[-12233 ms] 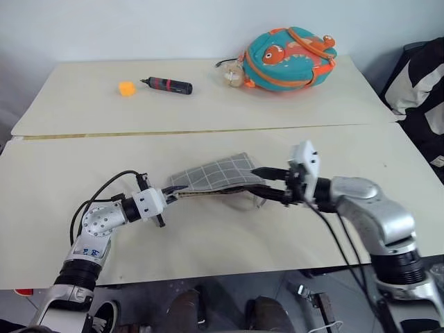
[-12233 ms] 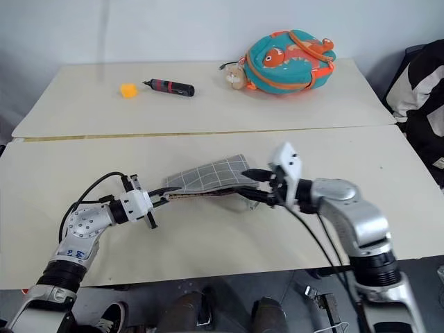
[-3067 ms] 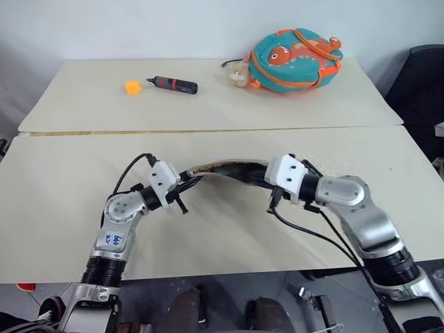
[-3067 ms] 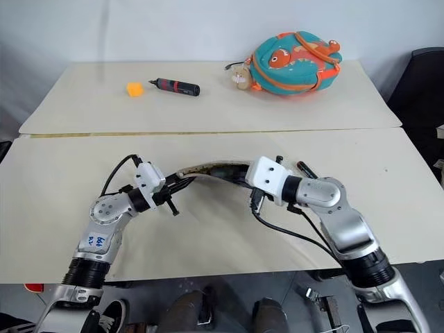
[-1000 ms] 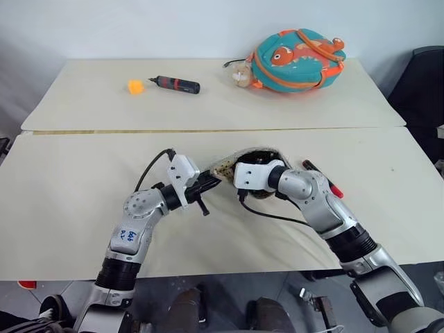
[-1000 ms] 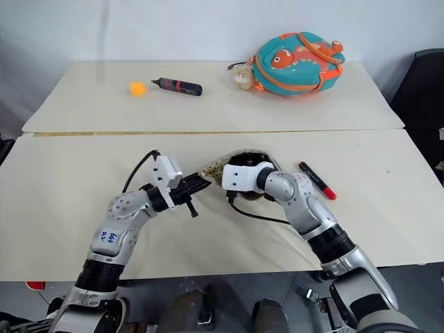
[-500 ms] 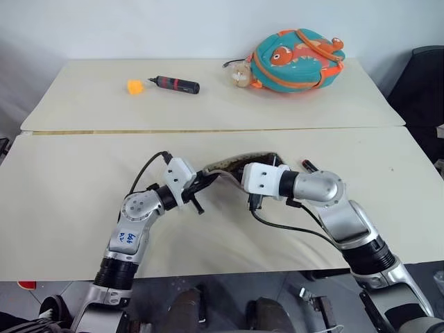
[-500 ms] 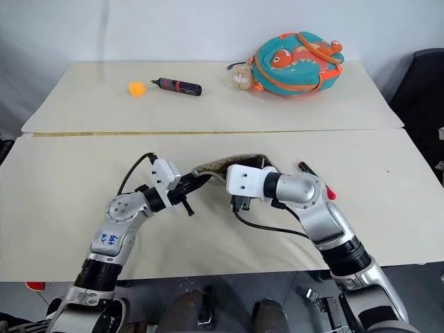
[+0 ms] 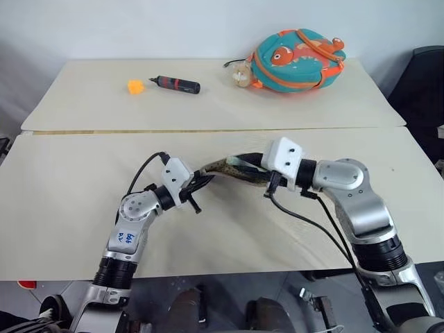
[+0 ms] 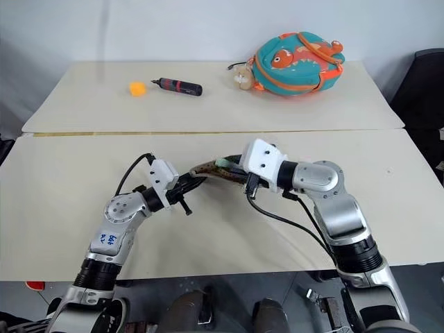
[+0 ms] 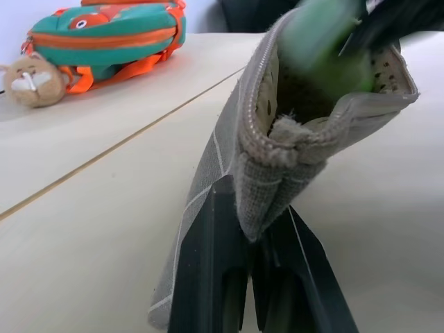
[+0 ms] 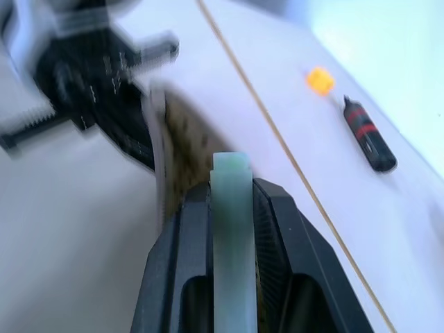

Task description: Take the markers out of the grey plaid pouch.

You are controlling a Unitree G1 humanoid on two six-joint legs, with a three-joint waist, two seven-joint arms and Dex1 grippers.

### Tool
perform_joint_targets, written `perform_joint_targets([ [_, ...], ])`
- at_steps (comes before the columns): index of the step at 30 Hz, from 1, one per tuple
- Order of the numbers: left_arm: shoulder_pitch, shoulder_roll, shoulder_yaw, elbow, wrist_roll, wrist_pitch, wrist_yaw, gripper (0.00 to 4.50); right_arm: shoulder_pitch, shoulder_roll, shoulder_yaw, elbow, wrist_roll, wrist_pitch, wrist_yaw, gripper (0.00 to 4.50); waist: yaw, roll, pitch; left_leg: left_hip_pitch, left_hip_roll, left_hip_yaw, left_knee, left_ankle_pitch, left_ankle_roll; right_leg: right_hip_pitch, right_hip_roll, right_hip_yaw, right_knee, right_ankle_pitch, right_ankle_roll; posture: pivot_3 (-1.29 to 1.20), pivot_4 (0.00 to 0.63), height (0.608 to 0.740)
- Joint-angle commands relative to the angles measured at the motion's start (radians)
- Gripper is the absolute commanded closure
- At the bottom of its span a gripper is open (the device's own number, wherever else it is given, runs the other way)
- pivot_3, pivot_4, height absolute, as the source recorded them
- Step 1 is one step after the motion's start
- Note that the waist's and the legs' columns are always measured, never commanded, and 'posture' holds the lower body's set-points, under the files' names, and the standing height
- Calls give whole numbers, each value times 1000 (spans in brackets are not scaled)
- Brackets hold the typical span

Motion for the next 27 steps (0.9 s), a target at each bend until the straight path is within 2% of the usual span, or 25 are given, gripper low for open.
perform_joint_targets([
  [1, -1, 21, 32, -8, -5, -26, 6, 4500, -51, -31, -85, -94, 147, 131, 24, 4076, 0, 0, 0, 0, 0, 0, 0, 0, 0, 0, 0, 0, 0, 0, 0, 0, 150, 740],
  [5, 1, 56, 65, 9, -23, -31, -14, 4500, -94, -64, -202, -138, 372, 422, -8, 4076, -1, 0, 0, 0, 0, -1, 0, 0, 0, 0, 0, 0, 0, 0, 0, 0, 150, 740],
  [7, 2, 74, 90, 17, -42, -29, -27, 4500, -107, -110, -217, -109, 368, 508, -44, 4076, 0, 0, 0, 0, 0, -1, 0, 0, 0, 0, -1, 0, -1, 0, 0, 0, 150, 740],
  [10, -3, 155, 122, 73, -30, -88, -84, 4500, -101, -208, -242, -41, 355, 572, -55, 4076, 0, 0, 0, -1, 0, -1, 0, -1, 1, 0, -1, 0, -2, 0, 0, 0, 150, 740],
  [12, -16, 187, 152, 115, -55, -106, -113, 4500, -93, -237, -250, -1, 339, 577, -82, 4076, -1, 0, 0, 0, 0, 0, 0, -1, 1, -1, -1, 0, -3, 0, -1, 0, 150, 740],
  [14, -25, 200, 175, 135, -90, -107, -136, 4500, -14, -267, -203, -2, 312, 559, -73, 4076, -1, 0, 0, 0, 0, 0, -1, -1, 1, -2, -1, 0, -2, 0, -1, 0, 150, 740],
  [19, -18, 175, 169, 137, -69, -127, -109, 4500, 110, -242, -136, 43, 239, 485, -121, 4076, -1, -1, 0, -1, 0, 1, -2, -1, 1, -1, -1, 0, -2, 0, 0, 0, 150, 740],
  [27, -5, 151, 166, 115, -67, -131, -89, 4500, 110, -175, -135, 125, 218, 502, -223, 4076, -1, -1, 0, 0, 0, 1, -1, 0, 1, -1, -1, 0, -1, 0, 0, 0, 150, 740],
])
